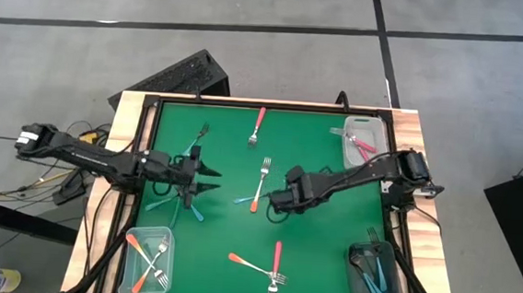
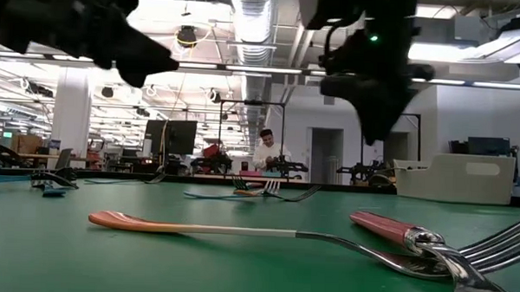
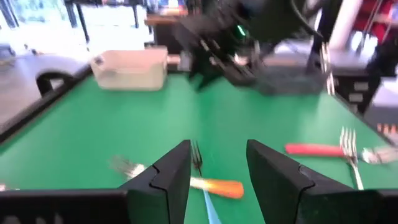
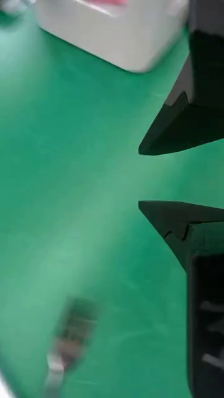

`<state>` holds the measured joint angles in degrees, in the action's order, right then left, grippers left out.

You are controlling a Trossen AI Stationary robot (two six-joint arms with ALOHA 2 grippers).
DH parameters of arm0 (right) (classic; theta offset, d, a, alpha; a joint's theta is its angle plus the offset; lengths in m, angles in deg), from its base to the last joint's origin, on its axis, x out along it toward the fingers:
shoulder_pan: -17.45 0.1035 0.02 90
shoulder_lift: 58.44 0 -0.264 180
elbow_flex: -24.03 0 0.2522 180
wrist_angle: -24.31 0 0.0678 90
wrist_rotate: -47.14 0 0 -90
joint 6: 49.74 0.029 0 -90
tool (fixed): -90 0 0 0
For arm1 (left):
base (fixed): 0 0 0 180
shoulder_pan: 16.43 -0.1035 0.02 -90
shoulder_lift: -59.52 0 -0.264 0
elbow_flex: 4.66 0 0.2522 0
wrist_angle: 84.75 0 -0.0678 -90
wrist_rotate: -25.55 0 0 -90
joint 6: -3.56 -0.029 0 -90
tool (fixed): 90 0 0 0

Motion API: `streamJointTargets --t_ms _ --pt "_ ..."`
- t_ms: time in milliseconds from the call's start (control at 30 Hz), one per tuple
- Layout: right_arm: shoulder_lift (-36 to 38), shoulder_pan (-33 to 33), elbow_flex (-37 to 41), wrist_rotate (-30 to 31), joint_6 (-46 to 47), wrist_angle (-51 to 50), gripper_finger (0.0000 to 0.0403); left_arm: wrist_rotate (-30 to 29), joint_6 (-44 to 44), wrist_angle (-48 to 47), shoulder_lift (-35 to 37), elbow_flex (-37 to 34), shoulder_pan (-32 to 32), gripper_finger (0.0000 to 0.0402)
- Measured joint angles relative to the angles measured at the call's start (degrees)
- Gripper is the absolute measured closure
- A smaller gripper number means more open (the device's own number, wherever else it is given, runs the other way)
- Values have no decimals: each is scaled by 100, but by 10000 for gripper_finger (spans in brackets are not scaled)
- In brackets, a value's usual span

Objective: Sort silverware by color (type)
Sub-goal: Put the pink fork into the transparent bin

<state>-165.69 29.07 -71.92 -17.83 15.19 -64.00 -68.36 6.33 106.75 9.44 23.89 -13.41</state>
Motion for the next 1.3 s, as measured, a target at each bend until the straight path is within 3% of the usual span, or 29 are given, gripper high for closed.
streamJointTargets --t_ms 233,567,767,1033,1200,1300 --pt "28 418 -2 -761 775 876 248 -207 415 1008 -268 -34 -308 260" --pt "28 1565 -2 -1422 1923 2127 248 -324 1090 314 -740 -34 -266 260" --pt "-198 1702 -6 -1420 1650 2620 248 -590 1073 437 -1049 -34 -220 260" --pt "-676 1507 -7 -1616 1192 3237 240 -400 1294 534 -1094 -32 -216 260" --pt "-877 1510 4 -2045 922 3609 233 -205 1054 582 -1102 -32 -214 260" --pt "-882 1479 1 -2183 515 3536 232 -419 783 714 -1102 -32 -244 260"
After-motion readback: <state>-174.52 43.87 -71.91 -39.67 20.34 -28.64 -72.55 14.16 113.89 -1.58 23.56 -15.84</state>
